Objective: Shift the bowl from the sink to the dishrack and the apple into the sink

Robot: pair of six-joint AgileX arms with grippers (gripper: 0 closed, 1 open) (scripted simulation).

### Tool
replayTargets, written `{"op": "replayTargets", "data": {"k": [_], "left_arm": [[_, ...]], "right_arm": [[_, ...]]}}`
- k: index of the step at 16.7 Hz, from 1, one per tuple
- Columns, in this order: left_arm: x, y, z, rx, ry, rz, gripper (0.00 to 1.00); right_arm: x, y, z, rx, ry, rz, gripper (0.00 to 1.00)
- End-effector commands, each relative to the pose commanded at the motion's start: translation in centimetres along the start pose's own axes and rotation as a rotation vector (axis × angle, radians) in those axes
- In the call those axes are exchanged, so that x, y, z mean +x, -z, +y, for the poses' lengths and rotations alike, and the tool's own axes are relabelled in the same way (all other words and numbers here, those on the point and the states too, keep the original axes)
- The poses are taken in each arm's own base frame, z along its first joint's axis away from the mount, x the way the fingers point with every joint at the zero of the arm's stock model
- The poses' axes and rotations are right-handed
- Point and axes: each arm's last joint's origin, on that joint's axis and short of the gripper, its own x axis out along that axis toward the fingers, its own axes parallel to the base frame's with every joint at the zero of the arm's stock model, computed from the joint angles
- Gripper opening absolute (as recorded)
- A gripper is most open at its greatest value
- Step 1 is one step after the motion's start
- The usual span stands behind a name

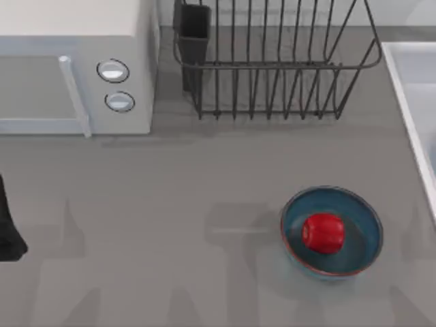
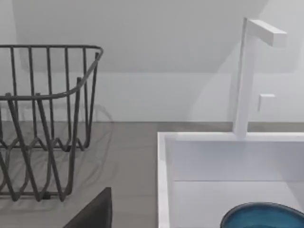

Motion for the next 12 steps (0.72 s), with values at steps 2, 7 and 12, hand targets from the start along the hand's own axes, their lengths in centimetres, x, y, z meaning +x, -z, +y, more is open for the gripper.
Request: {"op": "replayTargets", "data": {"k": [2, 7, 12], "left_arm": [[0.0, 0.0, 0.0, 0.0, 0.0, 0.0, 1.0], [0.0, 0.0, 0.0, 0.0, 0.0, 0.0, 1.0], [0.0, 0.0, 0.0, 0.0, 0.0, 0.0, 1.0]], "right_arm": [[0.0, 0.0, 0.0, 0.0, 0.0, 0.0, 1.0], [0.2, -2.6, -0.3, -0.023, 0.028, 0.066, 1.0], [2.5, -8.5, -0.9, -0.067, 0.067, 0.252, 1.0]]}}
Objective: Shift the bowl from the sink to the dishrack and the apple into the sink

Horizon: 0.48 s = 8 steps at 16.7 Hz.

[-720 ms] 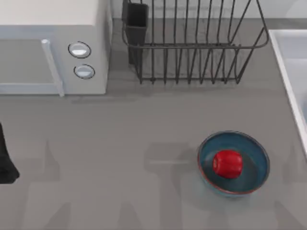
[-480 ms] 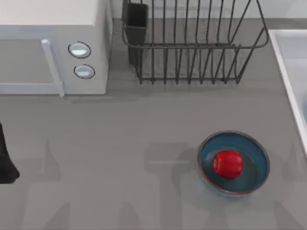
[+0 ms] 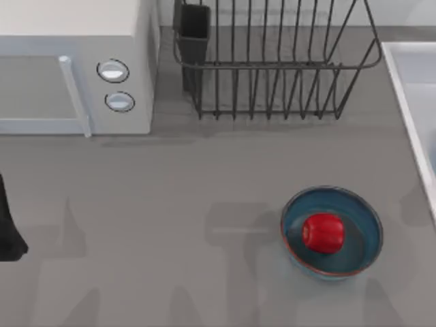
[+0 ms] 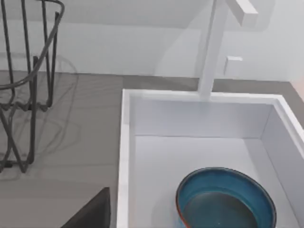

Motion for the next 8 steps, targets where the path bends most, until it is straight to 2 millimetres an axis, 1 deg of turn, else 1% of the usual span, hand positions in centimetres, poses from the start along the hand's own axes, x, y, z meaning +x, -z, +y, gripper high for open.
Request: {"op": "replayTargets", "data": {"k": [2, 4, 6, 8], "left_arm": [[0.0, 0.0, 0.0, 0.0, 0.0, 0.0, 1.0], [0.0, 0.0, 0.0, 0.0, 0.0, 0.0, 1.0], [0.0, 0.0, 0.0, 0.0, 0.0, 0.0, 1.0], [0.0, 0.0, 0.0, 0.0, 0.0, 0.0, 1.0]], "right_arm": [[1.4, -3.0, -0.5, -0.019, 0.012, 0.099, 1.0], [3.6, -5.9, -1.3, -0.036, 0.021, 0.209, 1.0], [6.6, -8.5, -2.2, -0.051, 0.026, 0.325, 1.0], [10.3, -10.4, -3.4, -0.061, 0.026, 0.445, 1.0]]}}
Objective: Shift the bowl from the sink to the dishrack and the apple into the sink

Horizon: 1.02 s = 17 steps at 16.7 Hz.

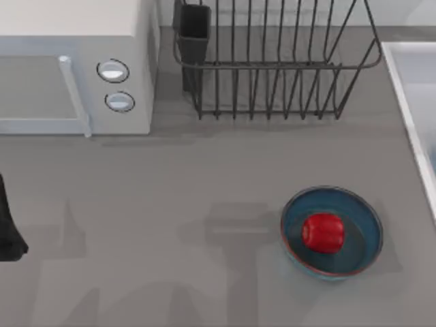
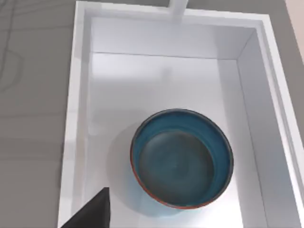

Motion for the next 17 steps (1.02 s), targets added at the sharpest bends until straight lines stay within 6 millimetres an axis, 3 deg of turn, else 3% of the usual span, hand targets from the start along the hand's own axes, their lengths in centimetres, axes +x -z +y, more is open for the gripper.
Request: {"op": "replayTargets", "data": {"k": [4, 7, 12, 15, 17], "left_arm": [[0.0, 0.0, 0.0, 0.0, 0.0, 0.0, 1.0], [0.0, 0.0, 0.0, 0.0, 0.0, 0.0, 1.0], [0.0, 0.0, 0.0, 0.0, 0.0, 0.0, 1.0], [0.0, 0.0, 0.0, 0.0, 0.0, 0.0, 1.0], [0.0, 0.0, 0.0, 0.0, 0.0, 0.0, 1.0]], "right_arm": [[7.6, -4.6, -2.9, -0.011, -0.019, 0.242, 1.0], [14.3, -5.5, -5.3, -0.007, -0.046, 0.411, 1.0], [24.0, -3.3, -8.5, 0.011, -0.102, 0.637, 1.0], [27.8, -1.3, -9.6, 0.022, -0.131, 0.725, 1.0], [29.2, -0.3, -10.0, 0.026, -0.143, 0.76, 1.0]]}}
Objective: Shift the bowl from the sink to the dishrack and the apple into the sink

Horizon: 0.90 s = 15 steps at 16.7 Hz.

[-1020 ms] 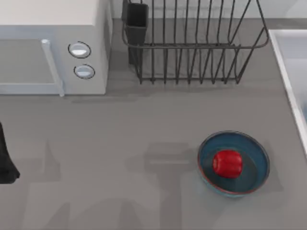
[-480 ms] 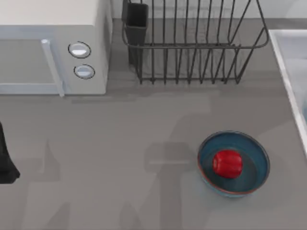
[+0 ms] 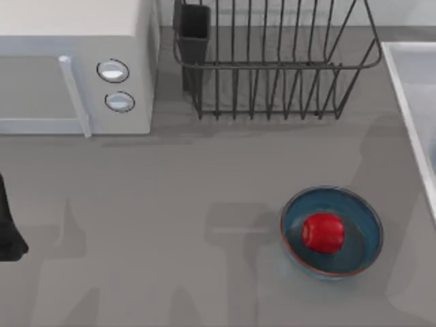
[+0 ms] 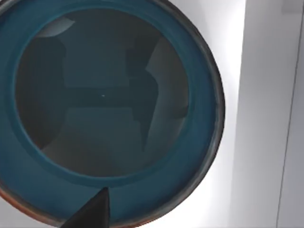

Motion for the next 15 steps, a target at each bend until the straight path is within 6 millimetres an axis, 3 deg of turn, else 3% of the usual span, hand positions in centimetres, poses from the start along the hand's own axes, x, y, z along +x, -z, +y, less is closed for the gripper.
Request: {"op": "replayTargets", "data": {"k": [8, 15], "left_arm": [[0.0, 0.0, 0.0, 0.0, 0.0, 0.0, 1.0], [0.0, 0.0, 0.0, 0.0, 0.0, 0.0, 1.0]], "right_arm": [[1.3, -0.1, 0.0, -0.001, -0.005, 0.014, 1.0], [9.9, 0.0, -0.2, 0.0, -0.003, 0.008, 1.0]]}}
